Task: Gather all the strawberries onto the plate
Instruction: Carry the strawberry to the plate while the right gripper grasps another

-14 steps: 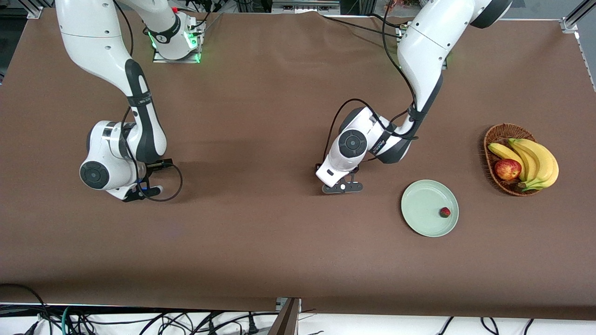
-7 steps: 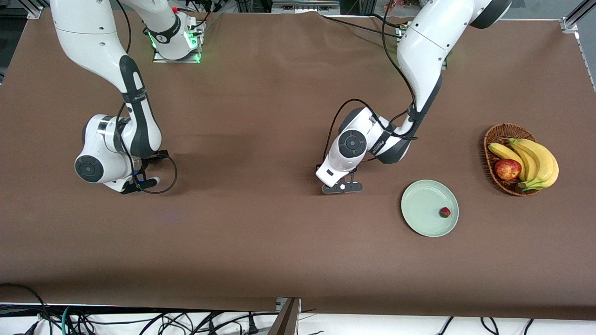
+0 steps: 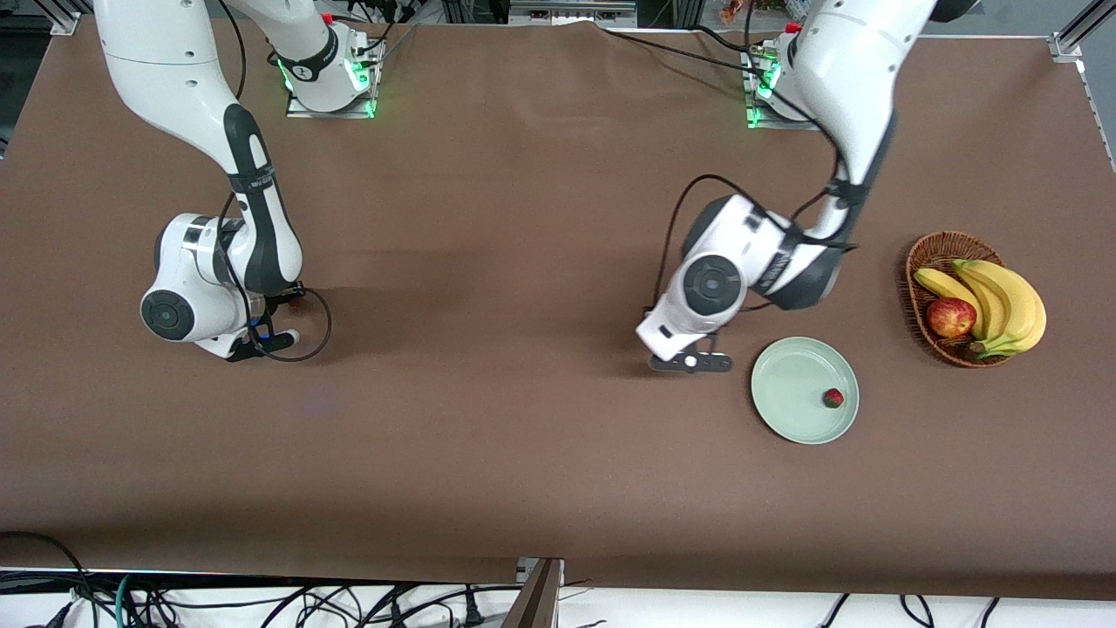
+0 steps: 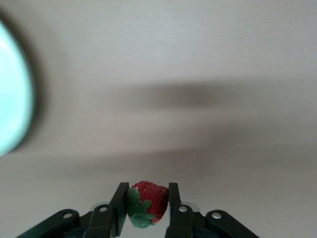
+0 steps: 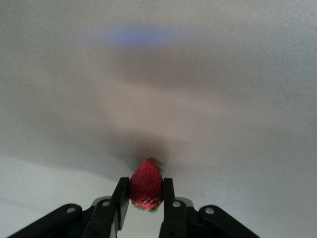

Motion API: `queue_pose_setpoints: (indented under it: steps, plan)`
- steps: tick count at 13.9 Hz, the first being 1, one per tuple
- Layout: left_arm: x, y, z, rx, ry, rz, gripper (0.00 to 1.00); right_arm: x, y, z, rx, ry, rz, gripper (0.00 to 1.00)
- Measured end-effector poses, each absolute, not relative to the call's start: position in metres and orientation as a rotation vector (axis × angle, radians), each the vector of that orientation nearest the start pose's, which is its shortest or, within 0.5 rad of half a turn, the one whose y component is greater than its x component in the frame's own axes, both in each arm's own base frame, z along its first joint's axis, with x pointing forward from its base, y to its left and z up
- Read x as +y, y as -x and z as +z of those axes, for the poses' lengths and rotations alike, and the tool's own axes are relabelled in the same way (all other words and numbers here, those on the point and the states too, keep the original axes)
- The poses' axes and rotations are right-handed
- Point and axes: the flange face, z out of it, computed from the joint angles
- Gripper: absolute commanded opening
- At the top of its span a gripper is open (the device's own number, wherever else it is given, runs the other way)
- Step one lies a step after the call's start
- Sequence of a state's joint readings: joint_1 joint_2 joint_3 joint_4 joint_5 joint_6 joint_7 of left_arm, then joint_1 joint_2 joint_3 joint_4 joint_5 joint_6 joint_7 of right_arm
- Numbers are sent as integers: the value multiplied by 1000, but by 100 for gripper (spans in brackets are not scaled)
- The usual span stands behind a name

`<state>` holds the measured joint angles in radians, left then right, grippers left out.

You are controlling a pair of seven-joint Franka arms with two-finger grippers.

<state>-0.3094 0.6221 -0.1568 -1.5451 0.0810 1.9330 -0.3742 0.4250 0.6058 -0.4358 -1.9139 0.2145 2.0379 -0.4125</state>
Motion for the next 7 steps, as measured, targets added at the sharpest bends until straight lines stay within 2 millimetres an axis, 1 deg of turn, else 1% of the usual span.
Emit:
queue_pose_setpoints:
  steps: [1,2,3,4,5,6,7]
  plan:
    - [-264,-620,280,272,3045,352,23,8,-578,175,-425,3040,640,0]
    - [-242,-628,281,385,3046,366,23,12,-582,178,-415,3039,600,0]
    - [-221,-636,280,504,3043,377,25,22,-590,184,-399,3034,550,0]
    - [-200,-642,278,623,3036,387,25,39,-599,192,-365,3031,497,0]
    - [-177,-649,276,732,3027,394,25,63,-608,201,-306,3031,451,0]
    - [-152,-654,274,830,3018,401,25,96,-614,209,-230,3027,412,0]
    - [-125,-660,271,918,3011,405,26,135,-617,217,-136,3021,385,0]
